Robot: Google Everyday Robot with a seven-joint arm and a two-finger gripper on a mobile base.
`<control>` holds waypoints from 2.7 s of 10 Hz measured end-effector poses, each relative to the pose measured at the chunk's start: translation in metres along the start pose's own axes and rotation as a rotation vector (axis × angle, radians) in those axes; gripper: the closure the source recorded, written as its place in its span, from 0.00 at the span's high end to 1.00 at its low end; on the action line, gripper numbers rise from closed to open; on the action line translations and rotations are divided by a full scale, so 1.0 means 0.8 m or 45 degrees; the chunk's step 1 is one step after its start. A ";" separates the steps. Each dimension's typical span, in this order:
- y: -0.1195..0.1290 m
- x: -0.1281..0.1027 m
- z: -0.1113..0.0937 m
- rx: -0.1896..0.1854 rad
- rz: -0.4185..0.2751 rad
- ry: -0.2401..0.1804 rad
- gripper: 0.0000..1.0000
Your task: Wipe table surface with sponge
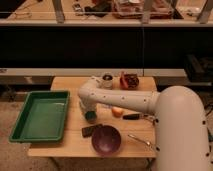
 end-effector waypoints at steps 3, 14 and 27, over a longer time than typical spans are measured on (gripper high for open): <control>-0.028 0.031 0.014 0.037 -0.079 -0.012 0.10; 0.110 0.067 -0.001 0.014 0.185 0.062 0.10; -0.028 0.021 0.021 0.033 -0.104 -0.022 0.10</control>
